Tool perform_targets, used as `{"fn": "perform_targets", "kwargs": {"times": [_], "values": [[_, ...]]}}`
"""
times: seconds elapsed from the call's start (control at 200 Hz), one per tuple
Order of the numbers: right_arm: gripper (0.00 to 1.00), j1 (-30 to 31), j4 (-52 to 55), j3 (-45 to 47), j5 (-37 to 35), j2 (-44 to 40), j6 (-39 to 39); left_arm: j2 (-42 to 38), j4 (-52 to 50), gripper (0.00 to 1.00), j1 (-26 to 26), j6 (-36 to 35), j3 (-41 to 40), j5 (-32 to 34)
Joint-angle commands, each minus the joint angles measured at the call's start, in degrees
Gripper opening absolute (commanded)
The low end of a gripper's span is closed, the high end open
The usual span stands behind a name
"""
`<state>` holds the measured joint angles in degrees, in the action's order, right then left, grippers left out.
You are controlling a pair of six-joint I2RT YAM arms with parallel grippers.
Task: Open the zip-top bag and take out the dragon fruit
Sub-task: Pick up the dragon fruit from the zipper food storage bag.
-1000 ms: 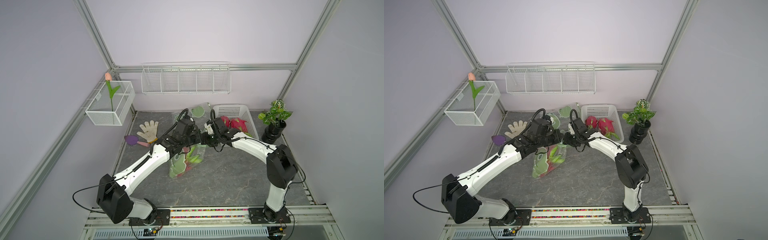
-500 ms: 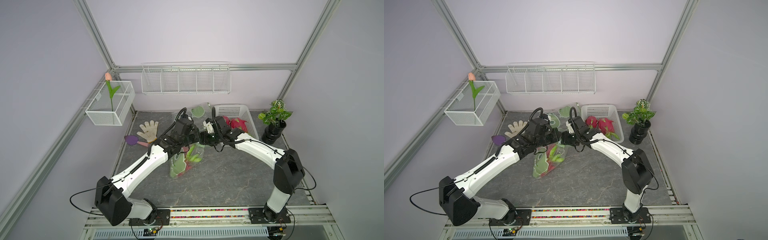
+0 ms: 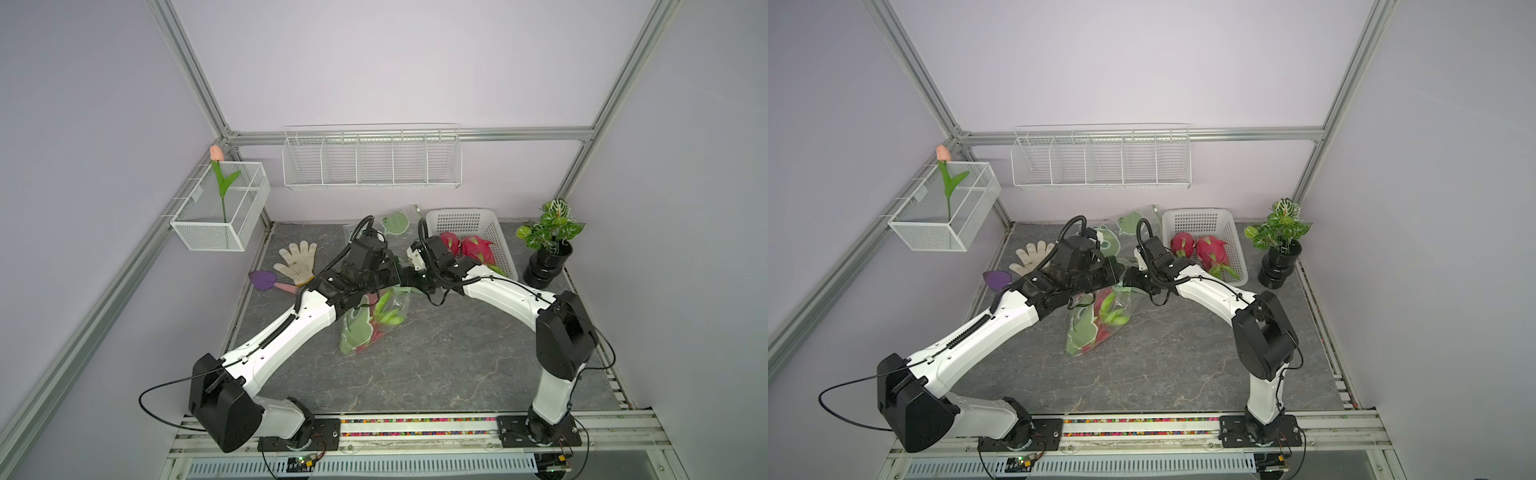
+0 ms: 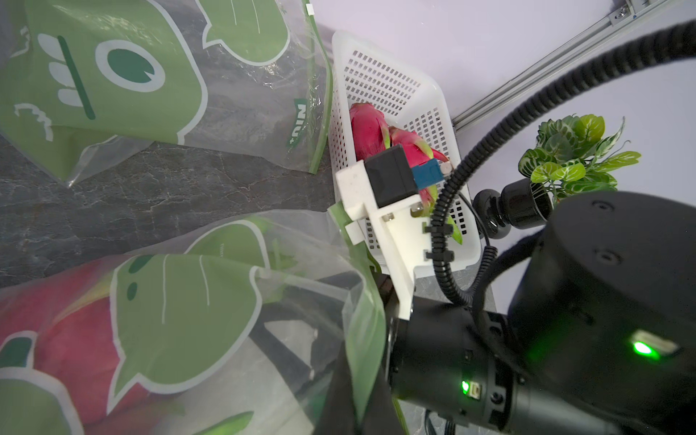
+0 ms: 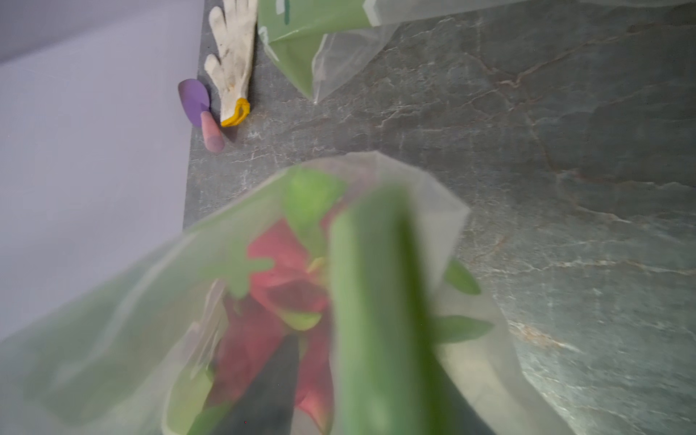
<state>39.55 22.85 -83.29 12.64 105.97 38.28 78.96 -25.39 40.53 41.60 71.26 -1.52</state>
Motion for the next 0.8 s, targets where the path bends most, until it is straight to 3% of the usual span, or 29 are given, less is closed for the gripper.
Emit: {"fn": "perform_targets", "kwargs": {"times": [0.0, 0.46, 0.795], "values": [[0.50, -0.70, 4.69, -1.27, -5.13, 0.39, -2.00, -0.75, 1.39, 0.00, 0.25, -0.21, 0.90, -0.02], [0.55, -1.51, 5.51, -0.90, -7.34, 0.84, -1.96, -1.36, 1.42, 0.00, 0.25, -0.22, 1.35, -0.17], [0.62, -1.01, 10.62, -2.62, -13.83, 0.23, -4.46, -0.70, 1.11, 0.00, 0.25, -0.45, 2.34, -0.05]]}}
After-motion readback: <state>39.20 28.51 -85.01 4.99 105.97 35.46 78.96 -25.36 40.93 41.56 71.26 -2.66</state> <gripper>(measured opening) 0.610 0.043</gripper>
